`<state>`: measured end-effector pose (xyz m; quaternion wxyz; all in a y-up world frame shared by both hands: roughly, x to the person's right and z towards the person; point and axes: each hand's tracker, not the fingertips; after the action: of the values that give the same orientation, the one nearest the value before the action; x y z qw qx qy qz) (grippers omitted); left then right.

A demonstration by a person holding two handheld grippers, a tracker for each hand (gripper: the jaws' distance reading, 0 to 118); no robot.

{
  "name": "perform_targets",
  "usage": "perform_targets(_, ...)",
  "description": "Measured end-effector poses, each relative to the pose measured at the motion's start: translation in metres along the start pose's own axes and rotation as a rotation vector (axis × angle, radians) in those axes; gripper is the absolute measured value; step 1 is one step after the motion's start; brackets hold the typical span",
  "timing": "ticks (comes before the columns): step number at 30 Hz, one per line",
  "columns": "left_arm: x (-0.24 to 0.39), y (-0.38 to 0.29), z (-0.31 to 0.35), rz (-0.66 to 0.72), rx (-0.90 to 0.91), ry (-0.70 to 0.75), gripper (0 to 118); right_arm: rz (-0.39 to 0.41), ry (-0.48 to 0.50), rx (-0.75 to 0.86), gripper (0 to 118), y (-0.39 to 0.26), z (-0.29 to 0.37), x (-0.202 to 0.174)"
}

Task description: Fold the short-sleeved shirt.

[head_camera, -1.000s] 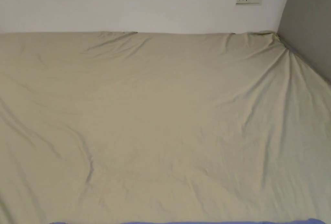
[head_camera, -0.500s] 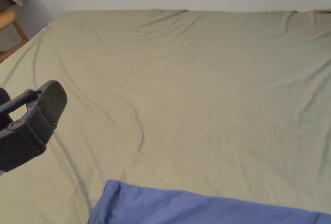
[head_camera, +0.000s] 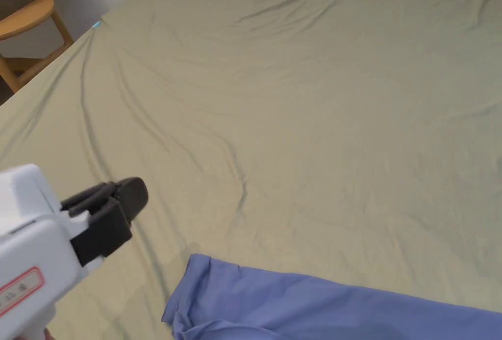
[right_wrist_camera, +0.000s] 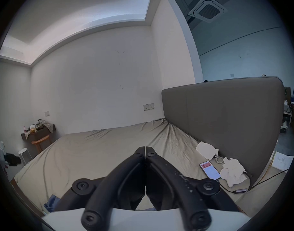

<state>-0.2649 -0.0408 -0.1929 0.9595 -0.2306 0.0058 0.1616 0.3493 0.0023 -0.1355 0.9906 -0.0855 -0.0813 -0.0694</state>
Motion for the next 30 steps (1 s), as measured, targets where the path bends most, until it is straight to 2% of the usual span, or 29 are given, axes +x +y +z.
perform_targets(2, -0.014, -0.019, -0.030, 0.038, -0.109, -0.010, 0, 0.010, -0.020, -0.016, 1, -0.005, -0.004, -0.003)
perform_targets(4, -0.037, -0.044, -0.070, 0.072, -0.257, -0.049, 0, -0.017, 0.005, -0.035, 1, -0.007, -0.009, -0.003)
perform_targets(7, -0.076, -0.085, -0.120, 0.230, -0.439, -0.101, 0, 0.011, -0.011, -0.075, 1, -0.012, -0.018, -0.008)
perform_targets(10, -0.099, -0.108, -0.142, 0.261, -0.516, -0.062, 0, 0.035, -0.014, -0.100, 1, -0.014, -0.023, -0.014)
perform_targets(15, -0.112, -0.116, -0.150, 0.344, -0.576, -0.147, 0, 0.037, -0.011, -0.133, 1, -0.019, -0.034, -0.016)
perform_targets(16, -0.112, -0.116, -0.150, 0.327, -0.573, -0.143, 1, 0.040, -0.009, -0.141, 1, -0.019, -0.035, -0.018)
perform_targets(17, -0.111, -0.114, -0.151, 0.312, -0.583, -0.160, 29, 0.045, -0.005, -0.150, 1, -0.020, -0.037, -0.020)
perform_targets(18, -0.109, -0.111, -0.148, 0.287, -0.587, -0.163, 76, 0.048, -0.001, -0.151, 1, -0.021, -0.037, -0.022)
perform_targets(19, -0.109, -0.110, -0.149, 0.262, -0.578, -0.184, 117, 0.052, 0.004, -0.159, 1, -0.021, -0.037, -0.022)
perform_targets(21, -0.117, -0.117, -0.155, 0.269, -0.584, -0.197, 107, 0.056, 0.011, -0.165, 1, -0.024, -0.038, -0.024)
perform_targets(24, -0.132, -0.130, -0.181, 0.372, -0.651, -0.249, 106, 0.058, 0.016, -0.184, 1, -0.025, -0.040, -0.031)
perform_targets(27, -0.133, -0.119, -0.182, 0.323, -0.626, -0.194, 96, 0.045, 0.023, -0.191, 1, -0.025, -0.039, -0.033)
perform_targets(30, -0.139, -0.118, -0.186, 0.360, -0.630, -0.205, 88, 0.049, 0.024, -0.200, 1, -0.025, -0.040, -0.036)
